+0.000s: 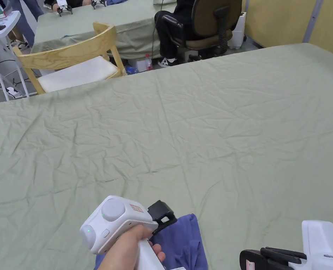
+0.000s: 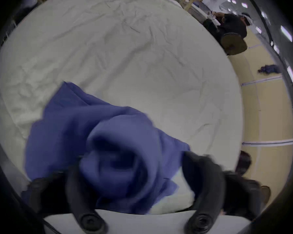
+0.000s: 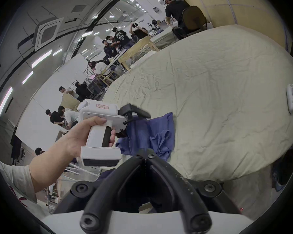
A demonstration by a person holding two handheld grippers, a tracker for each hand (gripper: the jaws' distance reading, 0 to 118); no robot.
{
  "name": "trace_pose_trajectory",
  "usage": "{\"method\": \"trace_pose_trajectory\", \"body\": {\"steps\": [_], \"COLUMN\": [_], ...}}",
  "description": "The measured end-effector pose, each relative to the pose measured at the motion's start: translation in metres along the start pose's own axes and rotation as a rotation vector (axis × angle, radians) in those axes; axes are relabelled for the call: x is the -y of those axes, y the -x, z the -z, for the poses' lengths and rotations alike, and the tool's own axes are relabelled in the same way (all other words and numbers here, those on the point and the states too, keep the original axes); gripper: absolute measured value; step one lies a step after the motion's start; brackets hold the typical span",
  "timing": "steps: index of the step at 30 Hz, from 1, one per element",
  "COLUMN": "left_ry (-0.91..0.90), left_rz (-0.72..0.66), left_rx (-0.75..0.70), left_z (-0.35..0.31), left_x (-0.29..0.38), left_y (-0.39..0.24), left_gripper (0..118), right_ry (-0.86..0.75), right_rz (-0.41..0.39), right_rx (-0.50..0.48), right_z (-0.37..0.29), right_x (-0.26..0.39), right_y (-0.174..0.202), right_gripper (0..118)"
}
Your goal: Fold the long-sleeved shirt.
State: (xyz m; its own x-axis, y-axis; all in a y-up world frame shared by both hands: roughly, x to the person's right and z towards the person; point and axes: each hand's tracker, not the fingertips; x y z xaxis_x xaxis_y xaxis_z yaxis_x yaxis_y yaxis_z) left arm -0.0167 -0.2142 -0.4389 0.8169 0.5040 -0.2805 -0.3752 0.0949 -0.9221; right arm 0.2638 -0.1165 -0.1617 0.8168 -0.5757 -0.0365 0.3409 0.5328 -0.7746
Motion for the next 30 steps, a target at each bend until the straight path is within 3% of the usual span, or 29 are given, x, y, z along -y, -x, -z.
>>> {"method": "trace_pose_trajectory", "body": {"steps": [1,5,9,10,11,12,13,14,19,23,27,30], "left_ry": [0.014,-0.005,-0.15,-0.135,-0.132,-0.14,-0.167,-0.199,-0.2,-0.111,-0.001,-0.011], "left_rz": [0.012,0.126,0.119,0.117,0.125,0.184,0.22,0.253,0.511,0.569,0.556,0.591], "left_rx": [0.031,0.072,0.068,0.077,0.08,0.07,0.03,-0.029,-0.209,-0.098,-0.115,-0.136], "left_z": [-0.002,-0.032,-0.085,-0.097,-0.107,-0.114,-0.118,-0.124,-0.093,-0.059,0.002,0.012], "left_x": [-0.001,-0.002,0.009,0.01,0.008,0.007,0.008,0.018,0.05,0.087,0.109,0.133], "left_y": [-0.003,-0.006,0.006,0.016,0.024,0.032,0.039,0.045,0.049,0.016,-0.013,-0.036], "left_gripper": [113,114,113,105,87,59,14,5,4,3,2,1], "right_ry": [0.0,-0.002,-0.018,-0.018,-0.02,-0.024,-0.026,-0.026,-0.034,-0.041,-0.029,-0.01], "right_rz": [0.003,0.035,0.066,0.065,0.061,0.054,0.049,0.048,0.04,0.049,0.013,0.002], "right_rx": [0.001,-0.025,-0.062,-0.065,-0.068,-0.069,-0.071,-0.077,-0.092,-0.079,-0.015,0.033], "right_z": [0.0,0.0,-0.001,-0.001,-0.001,-0.001,-0.001,-0.001,0.004,0.004,-0.003,-0.008], "right_x": [0.001,0.002,0.005,0.004,0.005,0.005,0.004,0.003,-0.002,-0.005,-0.006,-0.006], "right_y": [-0.002,-0.005,-0.007,-0.006,-0.006,-0.005,-0.004,-0.004,0.001,0.004,0.005,0.003], "right_gripper": [1,1,1,1,1,1,1,1,1,1,1,1]}}
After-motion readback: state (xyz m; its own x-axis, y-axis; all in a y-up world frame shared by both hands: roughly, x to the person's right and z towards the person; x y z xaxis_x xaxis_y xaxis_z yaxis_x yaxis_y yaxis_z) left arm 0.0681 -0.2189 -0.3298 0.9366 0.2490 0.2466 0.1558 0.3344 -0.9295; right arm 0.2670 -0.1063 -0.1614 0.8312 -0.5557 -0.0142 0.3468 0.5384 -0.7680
